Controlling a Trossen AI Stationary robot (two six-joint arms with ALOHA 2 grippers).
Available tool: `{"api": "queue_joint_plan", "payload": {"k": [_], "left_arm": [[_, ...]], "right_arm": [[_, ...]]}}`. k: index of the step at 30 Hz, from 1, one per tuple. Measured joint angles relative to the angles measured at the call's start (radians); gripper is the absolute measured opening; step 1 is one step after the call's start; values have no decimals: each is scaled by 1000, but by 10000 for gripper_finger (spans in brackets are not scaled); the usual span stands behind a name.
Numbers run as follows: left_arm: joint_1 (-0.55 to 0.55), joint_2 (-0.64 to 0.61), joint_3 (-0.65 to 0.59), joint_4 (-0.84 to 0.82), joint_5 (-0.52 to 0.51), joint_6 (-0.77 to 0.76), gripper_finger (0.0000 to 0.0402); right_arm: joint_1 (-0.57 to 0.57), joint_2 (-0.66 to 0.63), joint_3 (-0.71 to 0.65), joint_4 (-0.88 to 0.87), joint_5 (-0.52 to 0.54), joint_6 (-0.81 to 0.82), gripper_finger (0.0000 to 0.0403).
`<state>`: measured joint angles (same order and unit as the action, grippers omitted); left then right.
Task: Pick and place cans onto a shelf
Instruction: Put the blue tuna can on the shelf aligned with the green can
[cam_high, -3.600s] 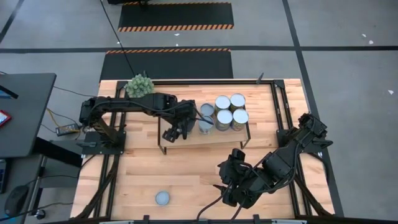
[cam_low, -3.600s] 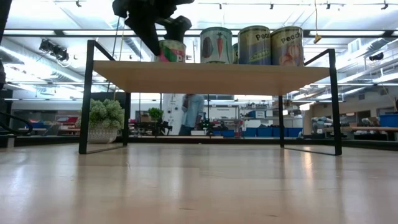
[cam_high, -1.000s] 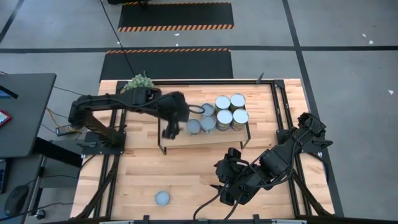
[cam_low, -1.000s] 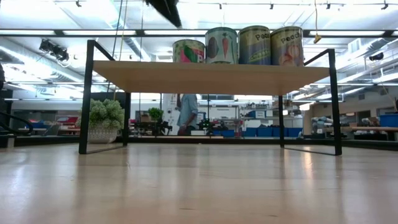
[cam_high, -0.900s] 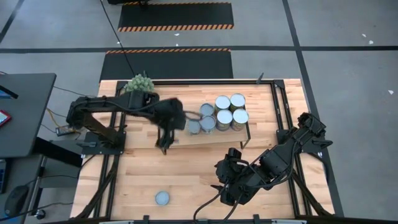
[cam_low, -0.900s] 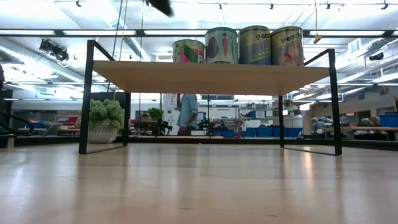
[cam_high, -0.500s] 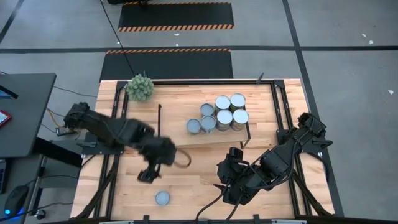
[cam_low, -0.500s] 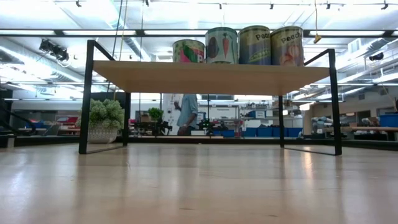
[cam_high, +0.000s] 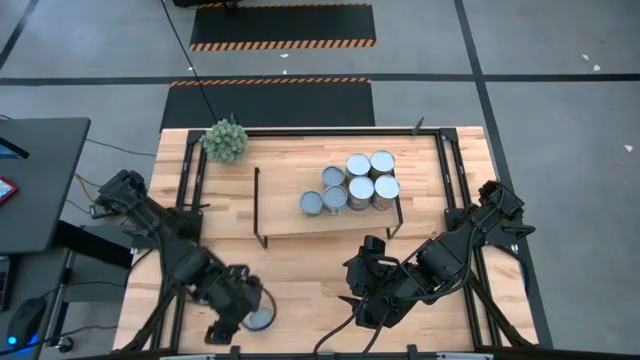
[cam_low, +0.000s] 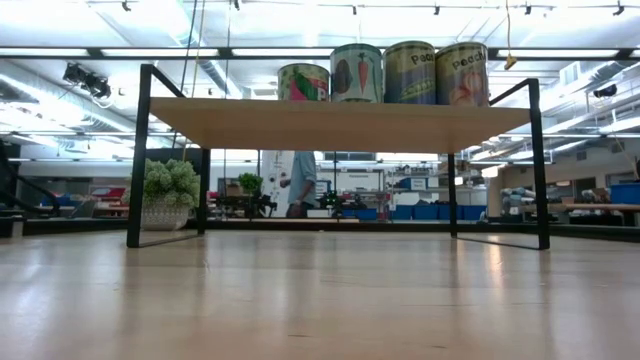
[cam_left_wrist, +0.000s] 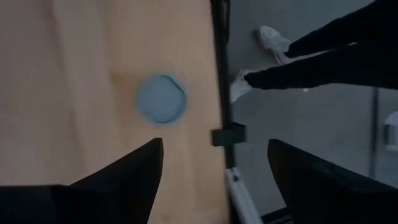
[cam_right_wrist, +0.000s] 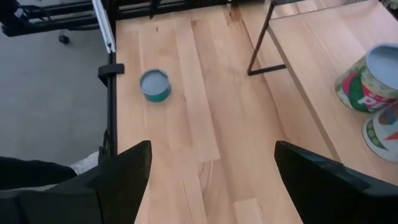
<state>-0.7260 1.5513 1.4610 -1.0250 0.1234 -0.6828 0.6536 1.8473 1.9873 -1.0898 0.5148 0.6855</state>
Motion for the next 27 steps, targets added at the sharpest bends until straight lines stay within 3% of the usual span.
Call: {"api": "queue_joint_plan", "payload": {"k": [6,14,27], "left_arm": [[-118,0,-105,108,-81,-197,293],[-230,0,-167,107,-240,-208,293],[-311,0,-360,304,-242,-353,314]], "right_arm": [[-2,0,0,21,0,-8,347],[-1,0,0,59,-8,-1,347],[-1,0,0,65,-7,2,347]]}}
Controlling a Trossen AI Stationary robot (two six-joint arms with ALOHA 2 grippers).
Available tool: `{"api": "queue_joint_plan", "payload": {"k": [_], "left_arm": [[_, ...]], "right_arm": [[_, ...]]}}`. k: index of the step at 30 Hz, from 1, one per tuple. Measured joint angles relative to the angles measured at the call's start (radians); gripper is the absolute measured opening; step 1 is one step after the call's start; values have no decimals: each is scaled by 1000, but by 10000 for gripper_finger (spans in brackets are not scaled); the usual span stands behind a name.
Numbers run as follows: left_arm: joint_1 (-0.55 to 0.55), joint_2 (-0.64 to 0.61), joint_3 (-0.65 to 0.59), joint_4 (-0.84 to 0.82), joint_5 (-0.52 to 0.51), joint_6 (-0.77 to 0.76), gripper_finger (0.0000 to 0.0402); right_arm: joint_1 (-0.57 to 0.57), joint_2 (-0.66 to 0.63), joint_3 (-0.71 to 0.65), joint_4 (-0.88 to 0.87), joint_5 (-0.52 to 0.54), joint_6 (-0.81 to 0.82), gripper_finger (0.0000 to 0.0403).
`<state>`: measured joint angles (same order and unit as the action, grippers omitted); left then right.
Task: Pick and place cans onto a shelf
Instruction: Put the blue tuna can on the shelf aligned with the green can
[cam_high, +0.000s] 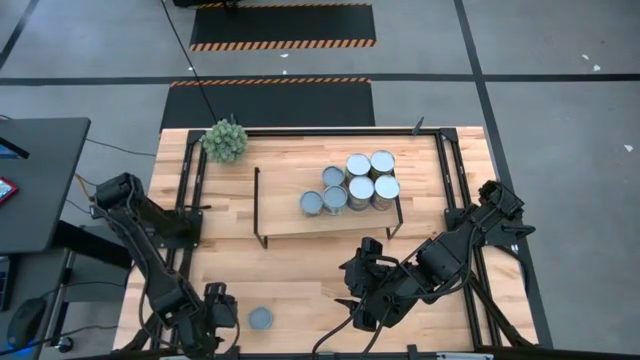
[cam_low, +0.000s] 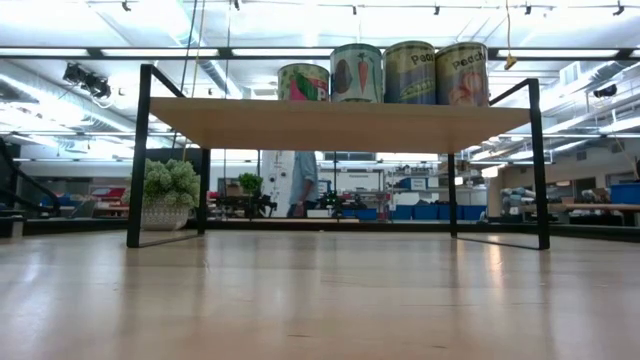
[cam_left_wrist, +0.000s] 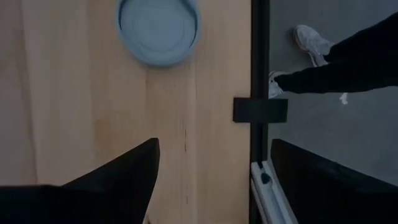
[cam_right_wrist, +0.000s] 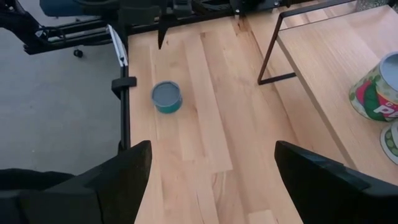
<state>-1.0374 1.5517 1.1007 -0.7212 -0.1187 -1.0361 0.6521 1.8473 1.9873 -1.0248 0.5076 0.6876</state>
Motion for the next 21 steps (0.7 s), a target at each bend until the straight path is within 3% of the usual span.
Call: {"api": "queue_joint_plan", "payload": {"k": [7,10,14,17,21], "left_arm": [[15,32,-53,53,-20,11,314],[33,79,-12,87,-37,70,313],[53,155,69,12,-100,136,313],[64,187,95,1,-154,135,314],[82,229,95,-11,-132,83,315]], "right_arm": [[0,0,0,0,3,0,347],[0,0,0,0,3,1,347],[0,0,0,0,3,8,347],[0,0,0,0,1,8,347],[0,0,0,0,-4,8,347]]}}
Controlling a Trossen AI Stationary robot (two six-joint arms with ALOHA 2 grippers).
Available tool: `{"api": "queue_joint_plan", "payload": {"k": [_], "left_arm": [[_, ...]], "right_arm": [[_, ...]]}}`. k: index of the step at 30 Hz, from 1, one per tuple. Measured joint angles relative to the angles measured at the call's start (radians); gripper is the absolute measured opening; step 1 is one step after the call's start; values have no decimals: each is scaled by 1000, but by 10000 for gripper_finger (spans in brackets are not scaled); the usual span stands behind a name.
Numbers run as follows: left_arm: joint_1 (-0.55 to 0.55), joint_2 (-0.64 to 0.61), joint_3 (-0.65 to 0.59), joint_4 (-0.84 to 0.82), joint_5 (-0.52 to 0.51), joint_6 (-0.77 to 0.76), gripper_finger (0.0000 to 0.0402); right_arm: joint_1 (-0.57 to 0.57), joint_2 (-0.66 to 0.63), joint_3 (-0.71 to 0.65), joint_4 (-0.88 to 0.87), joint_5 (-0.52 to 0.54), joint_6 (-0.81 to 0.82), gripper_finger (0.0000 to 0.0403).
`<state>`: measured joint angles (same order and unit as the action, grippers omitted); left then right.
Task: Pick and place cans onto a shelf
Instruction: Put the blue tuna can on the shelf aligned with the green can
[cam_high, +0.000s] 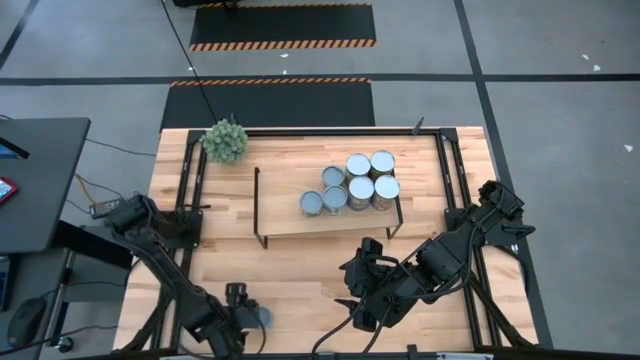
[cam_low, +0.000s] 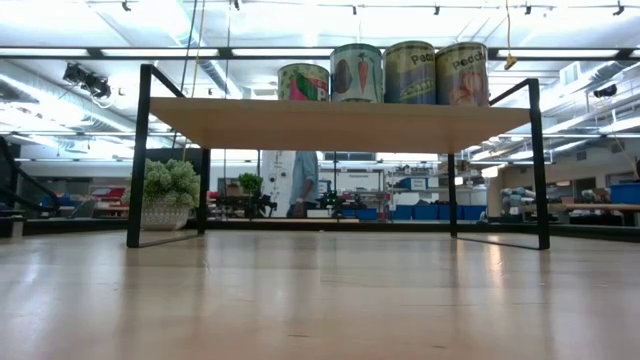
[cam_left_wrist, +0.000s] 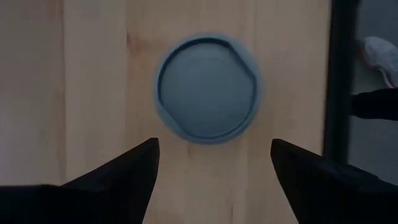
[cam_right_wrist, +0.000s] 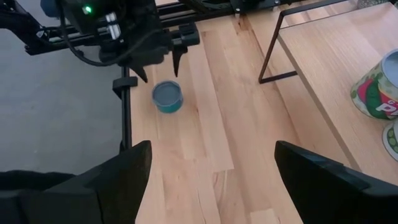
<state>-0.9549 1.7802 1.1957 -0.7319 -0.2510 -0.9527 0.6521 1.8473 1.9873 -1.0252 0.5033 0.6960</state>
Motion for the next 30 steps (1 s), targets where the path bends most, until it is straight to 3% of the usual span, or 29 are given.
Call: {"api": "queue_joint_plan", "payload": {"k": [10,30], "left_arm": [[15,90,0,27,17,-29,316],[43,142,0,249,-151,-30,316]], "right_arm": [[0,0,0,0,-29,0,347],[0,0,0,0,-53,0,347]]}}
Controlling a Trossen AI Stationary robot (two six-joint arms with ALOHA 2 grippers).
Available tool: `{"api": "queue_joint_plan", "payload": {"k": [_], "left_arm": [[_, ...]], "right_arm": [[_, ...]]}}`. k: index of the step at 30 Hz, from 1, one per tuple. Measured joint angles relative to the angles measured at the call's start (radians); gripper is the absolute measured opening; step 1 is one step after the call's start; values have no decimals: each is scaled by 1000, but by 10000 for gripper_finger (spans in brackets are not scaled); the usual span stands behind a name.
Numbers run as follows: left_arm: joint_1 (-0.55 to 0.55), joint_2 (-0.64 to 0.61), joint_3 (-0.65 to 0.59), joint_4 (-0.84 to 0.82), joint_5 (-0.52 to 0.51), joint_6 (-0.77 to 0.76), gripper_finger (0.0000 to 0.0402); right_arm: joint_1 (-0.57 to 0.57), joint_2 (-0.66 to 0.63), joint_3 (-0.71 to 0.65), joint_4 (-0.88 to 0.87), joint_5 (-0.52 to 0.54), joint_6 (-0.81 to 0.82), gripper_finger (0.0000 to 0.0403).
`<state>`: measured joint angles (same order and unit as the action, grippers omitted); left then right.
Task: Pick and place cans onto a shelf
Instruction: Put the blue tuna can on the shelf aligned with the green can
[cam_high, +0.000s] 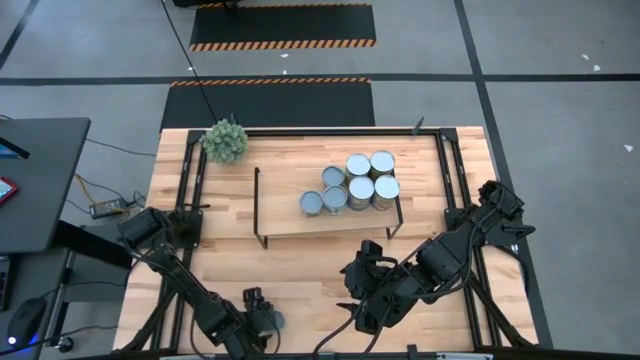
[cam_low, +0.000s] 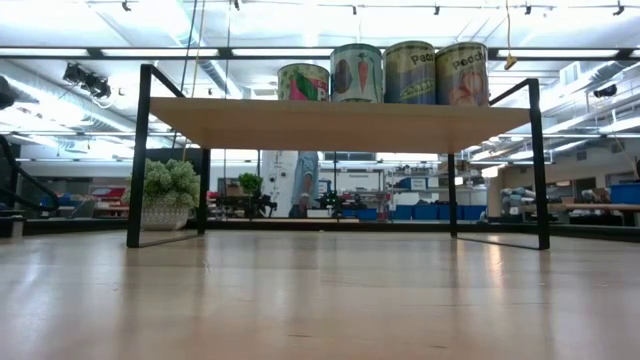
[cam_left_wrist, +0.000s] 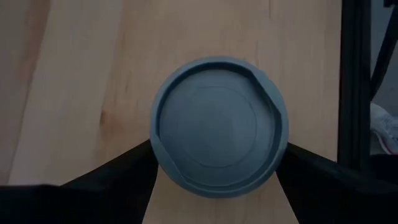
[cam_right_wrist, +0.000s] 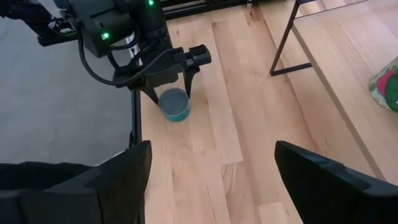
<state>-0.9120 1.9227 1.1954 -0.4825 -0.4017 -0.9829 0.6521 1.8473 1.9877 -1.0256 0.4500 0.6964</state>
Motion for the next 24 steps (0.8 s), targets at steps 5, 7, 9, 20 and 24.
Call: {"api": "queue_joint_plan", "payload": {"k": [5,7,9,20,24], "left_arm": [[7,2,0,2,-12,0,302],[12,2,0,1,-16,0,293],[14,2,0,1,-18,0,286],[36,2,0,-3,-23,1,282],[35,0,0,-5,-37,2,282]], "right_arm": [[0,0,0,0,-6,-9,347],[0,0,0,-1,-7,-11,347],[0,0,0,-3,-7,-15,347],[0,0,0,-14,-25,-19,347],[0,0,0,-22,-25,-19,347]]}}
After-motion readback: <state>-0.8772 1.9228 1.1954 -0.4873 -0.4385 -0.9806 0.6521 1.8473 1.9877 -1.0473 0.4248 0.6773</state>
